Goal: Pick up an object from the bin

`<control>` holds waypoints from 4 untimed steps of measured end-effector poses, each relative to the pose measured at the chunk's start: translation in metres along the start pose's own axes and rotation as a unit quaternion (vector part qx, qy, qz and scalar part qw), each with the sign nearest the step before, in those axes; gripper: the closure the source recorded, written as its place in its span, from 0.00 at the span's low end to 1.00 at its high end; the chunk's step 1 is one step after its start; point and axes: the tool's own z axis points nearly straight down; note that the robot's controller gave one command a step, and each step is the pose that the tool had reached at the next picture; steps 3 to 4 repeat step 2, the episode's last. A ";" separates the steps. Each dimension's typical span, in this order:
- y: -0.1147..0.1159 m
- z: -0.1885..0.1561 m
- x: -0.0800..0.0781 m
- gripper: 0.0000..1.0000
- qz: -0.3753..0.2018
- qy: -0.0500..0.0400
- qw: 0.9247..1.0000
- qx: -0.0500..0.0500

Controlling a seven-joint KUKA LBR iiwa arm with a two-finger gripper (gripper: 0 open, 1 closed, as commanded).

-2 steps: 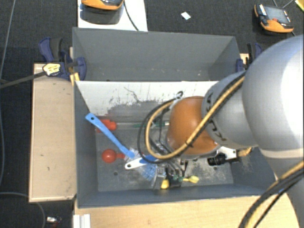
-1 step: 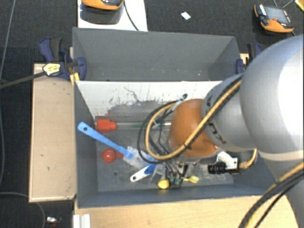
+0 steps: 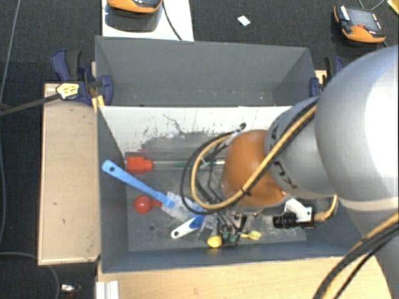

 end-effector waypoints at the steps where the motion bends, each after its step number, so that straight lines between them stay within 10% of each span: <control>1: 0.001 -0.076 -0.001 1.00 -0.002 -0.001 1.000 0.000; 4: 0.000 -0.079 0.000 1.00 -0.002 0.001 1.000 0.001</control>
Offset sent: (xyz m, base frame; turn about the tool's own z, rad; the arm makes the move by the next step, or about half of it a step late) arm -0.0031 -0.0009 0.0957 -0.0007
